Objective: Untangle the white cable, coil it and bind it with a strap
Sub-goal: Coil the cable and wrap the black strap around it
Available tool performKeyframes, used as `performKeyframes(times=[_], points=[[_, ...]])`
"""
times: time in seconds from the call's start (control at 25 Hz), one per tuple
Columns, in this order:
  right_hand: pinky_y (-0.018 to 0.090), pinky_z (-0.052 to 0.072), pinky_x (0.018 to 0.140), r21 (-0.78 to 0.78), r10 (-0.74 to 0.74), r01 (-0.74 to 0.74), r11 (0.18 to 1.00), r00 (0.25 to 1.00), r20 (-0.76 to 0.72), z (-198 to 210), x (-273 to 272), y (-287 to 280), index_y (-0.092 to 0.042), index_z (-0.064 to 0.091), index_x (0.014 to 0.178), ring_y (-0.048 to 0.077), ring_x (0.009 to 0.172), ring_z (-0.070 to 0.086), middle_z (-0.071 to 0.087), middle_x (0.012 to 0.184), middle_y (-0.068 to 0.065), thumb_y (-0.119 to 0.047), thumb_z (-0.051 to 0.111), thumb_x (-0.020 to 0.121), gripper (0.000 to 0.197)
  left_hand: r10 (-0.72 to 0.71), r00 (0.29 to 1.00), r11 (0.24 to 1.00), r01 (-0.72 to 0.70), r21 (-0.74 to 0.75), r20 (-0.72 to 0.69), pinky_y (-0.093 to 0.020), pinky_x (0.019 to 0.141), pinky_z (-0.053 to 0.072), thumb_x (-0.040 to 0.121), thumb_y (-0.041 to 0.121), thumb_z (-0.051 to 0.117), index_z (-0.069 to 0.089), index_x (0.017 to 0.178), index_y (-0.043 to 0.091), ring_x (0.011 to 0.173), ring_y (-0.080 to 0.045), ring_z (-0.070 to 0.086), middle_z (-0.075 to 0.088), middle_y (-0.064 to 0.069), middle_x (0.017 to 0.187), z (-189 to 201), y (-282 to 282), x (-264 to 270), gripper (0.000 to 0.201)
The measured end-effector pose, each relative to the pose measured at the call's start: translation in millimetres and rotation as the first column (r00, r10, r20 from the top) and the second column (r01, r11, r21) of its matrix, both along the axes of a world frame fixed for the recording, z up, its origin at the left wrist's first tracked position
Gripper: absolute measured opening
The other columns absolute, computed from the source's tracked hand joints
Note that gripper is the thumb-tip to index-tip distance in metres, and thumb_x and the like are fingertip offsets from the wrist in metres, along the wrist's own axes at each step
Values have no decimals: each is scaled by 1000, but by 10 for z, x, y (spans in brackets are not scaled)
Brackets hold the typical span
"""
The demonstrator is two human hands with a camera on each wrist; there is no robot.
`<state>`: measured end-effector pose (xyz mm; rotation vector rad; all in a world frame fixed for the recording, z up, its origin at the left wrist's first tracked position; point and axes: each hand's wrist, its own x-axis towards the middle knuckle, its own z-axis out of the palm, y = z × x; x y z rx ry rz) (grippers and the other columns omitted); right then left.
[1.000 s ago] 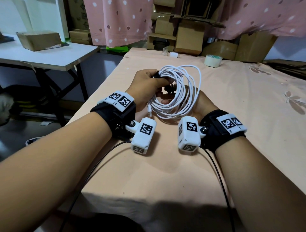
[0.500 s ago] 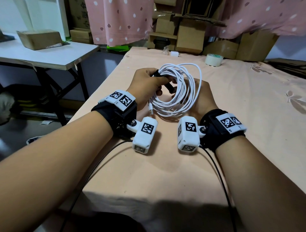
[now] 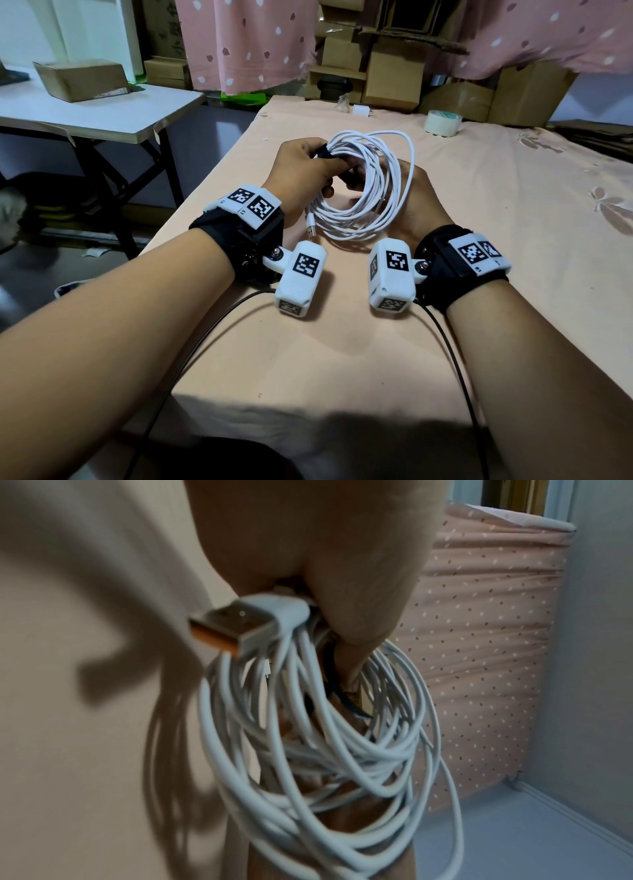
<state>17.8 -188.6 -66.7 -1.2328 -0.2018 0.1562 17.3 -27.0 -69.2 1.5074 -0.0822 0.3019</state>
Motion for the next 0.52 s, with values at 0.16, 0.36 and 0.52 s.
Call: performKeyframes(times=[0.16,0.36,0.52], points=[[48,52,86,-65,61,-60,996,998,19,4,-24,10,0,70,108,37,94,61,62,104,27,-15,72,88,25,35,999,997,-35,63,16,-31,55,43,83,-1,70,69,92,-8,50,-23,47,66,-37,86,8,10,15,12],[44,50,75,-221,73,-49,974,992,106,-11,-28,2,8,68,113,33,86,58,59,98,26,-3,73,82,33,24,999,995,-27,97,23,-29,52,42,84,-1,71,71,90,-4,53,-22,46,59,-8,66,6,1,1,6],[28,56,63,-258,-59,94,962,988,139,3,-8,-40,17,64,115,19,69,67,67,88,21,1,64,93,27,-21,999,994,16,106,47,-28,51,41,86,-3,68,72,92,-6,58,-23,47,65,-23,73,20,-26,-30,8]])
